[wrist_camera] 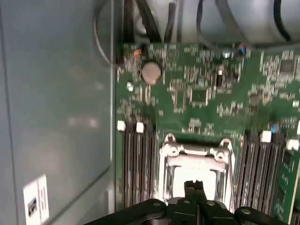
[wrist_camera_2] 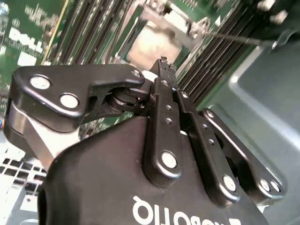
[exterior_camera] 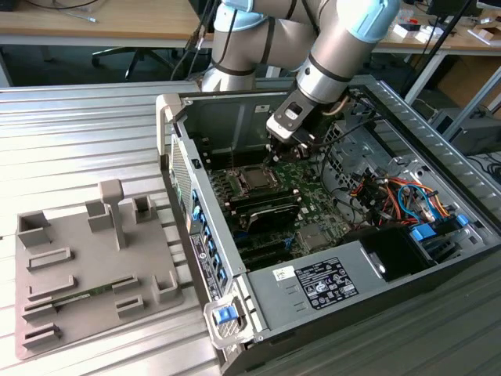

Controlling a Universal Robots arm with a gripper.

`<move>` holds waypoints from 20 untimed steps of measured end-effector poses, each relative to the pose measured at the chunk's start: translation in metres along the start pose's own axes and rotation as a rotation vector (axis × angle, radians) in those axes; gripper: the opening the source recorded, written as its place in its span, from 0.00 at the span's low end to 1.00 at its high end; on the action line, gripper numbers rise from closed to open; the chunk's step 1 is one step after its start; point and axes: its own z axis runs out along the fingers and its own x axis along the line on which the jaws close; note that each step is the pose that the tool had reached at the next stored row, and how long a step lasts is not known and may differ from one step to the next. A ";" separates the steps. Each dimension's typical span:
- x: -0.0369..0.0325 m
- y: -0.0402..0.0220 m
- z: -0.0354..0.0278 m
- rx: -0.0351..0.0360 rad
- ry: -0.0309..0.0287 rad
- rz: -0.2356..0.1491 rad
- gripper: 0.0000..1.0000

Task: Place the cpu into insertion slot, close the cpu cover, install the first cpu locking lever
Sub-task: 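Close the cpu cover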

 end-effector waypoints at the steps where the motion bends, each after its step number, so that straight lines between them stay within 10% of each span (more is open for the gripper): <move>1: -0.0005 -0.0079 0.0084 -0.0001 0.0001 0.000 0.11; 9: -0.0011 -0.0216 0.0273 -0.0001 0.0000 0.000 0.11; 20: -0.0016 -0.0241 0.0370 0.0003 -0.0029 0.001 0.11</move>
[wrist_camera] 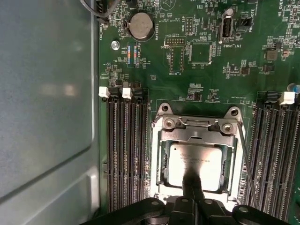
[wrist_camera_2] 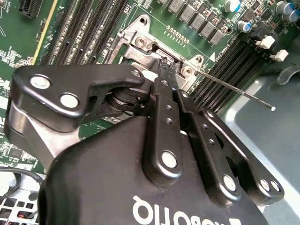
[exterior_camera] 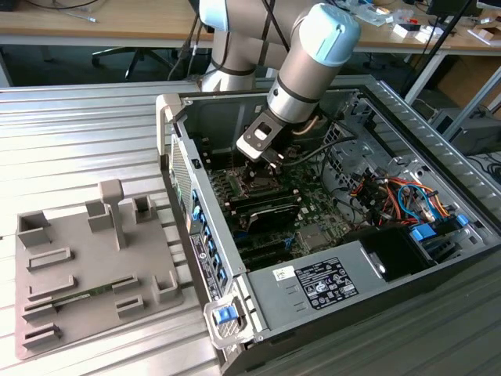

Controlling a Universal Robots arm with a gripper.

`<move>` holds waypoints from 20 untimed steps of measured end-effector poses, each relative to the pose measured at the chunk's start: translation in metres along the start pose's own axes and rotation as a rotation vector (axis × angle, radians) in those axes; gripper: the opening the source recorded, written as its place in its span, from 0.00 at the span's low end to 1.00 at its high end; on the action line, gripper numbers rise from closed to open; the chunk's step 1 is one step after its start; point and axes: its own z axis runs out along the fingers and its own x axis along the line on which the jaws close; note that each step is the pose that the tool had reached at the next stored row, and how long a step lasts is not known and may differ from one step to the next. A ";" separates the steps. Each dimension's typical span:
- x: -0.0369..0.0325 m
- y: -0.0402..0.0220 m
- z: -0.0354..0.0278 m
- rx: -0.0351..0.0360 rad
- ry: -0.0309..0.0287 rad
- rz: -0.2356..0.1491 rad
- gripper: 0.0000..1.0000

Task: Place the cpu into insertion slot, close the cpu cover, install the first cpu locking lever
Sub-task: 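Close the cpu cover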

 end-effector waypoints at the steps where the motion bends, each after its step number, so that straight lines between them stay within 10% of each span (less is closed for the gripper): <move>1: 0.0000 0.0000 0.0000 -0.0001 -0.0001 0.000 0.11; 11: -0.0008 0.0253 -0.0130 0.0037 0.0008 0.000 0.11; 20: 0.0024 0.0209 -0.0568 0.0038 0.0015 0.000 0.11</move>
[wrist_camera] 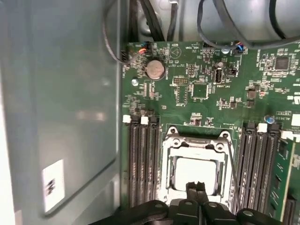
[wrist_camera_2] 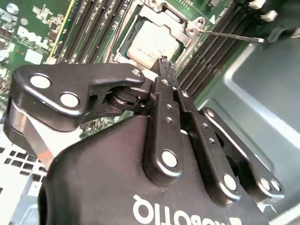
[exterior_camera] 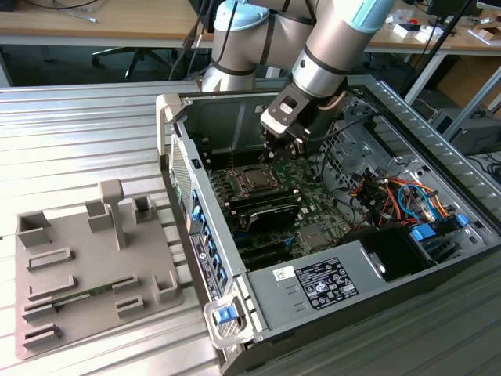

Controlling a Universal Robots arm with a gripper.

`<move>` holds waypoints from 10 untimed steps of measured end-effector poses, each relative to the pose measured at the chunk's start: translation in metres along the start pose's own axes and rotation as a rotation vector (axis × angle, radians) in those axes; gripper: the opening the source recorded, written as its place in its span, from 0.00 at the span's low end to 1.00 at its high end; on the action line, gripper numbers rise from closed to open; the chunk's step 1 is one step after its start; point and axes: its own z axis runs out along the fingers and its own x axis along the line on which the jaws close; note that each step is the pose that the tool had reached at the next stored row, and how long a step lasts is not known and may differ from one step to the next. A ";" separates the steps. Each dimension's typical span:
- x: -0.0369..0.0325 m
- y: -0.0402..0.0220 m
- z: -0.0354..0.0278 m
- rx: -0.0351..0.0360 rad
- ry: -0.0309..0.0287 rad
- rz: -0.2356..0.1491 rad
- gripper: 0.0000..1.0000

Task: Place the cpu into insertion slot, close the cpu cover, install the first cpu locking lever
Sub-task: 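Close the cpu cover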

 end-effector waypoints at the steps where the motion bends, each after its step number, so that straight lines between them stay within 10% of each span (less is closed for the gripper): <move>1: 0.0002 -0.0004 -0.0027 -0.0001 0.0004 0.000 0.11; 10: 0.0007 -0.0013 -0.0089 -0.0002 0.0017 0.000 0.11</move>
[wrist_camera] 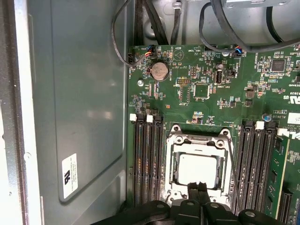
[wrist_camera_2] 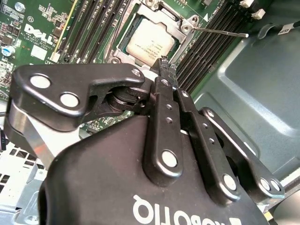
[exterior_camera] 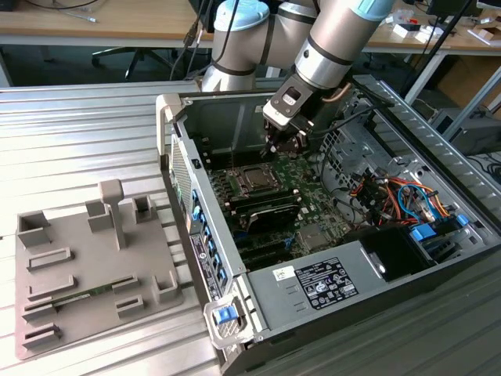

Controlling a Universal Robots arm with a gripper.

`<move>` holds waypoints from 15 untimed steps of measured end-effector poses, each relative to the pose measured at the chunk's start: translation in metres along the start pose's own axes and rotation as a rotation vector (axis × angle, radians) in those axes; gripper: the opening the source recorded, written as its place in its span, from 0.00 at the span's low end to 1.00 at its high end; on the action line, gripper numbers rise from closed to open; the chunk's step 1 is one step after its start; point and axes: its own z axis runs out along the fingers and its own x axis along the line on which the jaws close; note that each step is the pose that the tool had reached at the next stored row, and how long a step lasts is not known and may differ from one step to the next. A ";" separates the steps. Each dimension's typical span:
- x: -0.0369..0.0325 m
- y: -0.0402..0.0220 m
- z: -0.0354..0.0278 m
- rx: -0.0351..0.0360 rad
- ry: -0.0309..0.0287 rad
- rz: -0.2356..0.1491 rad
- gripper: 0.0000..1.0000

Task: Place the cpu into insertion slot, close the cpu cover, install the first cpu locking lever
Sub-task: 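Close the cpu cover, then install the first cpu locking lever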

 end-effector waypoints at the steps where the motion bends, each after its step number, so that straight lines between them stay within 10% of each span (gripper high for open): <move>1: 0.0000 0.0000 0.0000 0.0000 0.0000 0.000 0.11; 9: 0.0000 0.0000 -0.0001 -0.0085 -0.0007 0.000 0.11; 15: 0.0000 -0.0001 0.0005 -0.0975 -0.0063 -0.007 0.11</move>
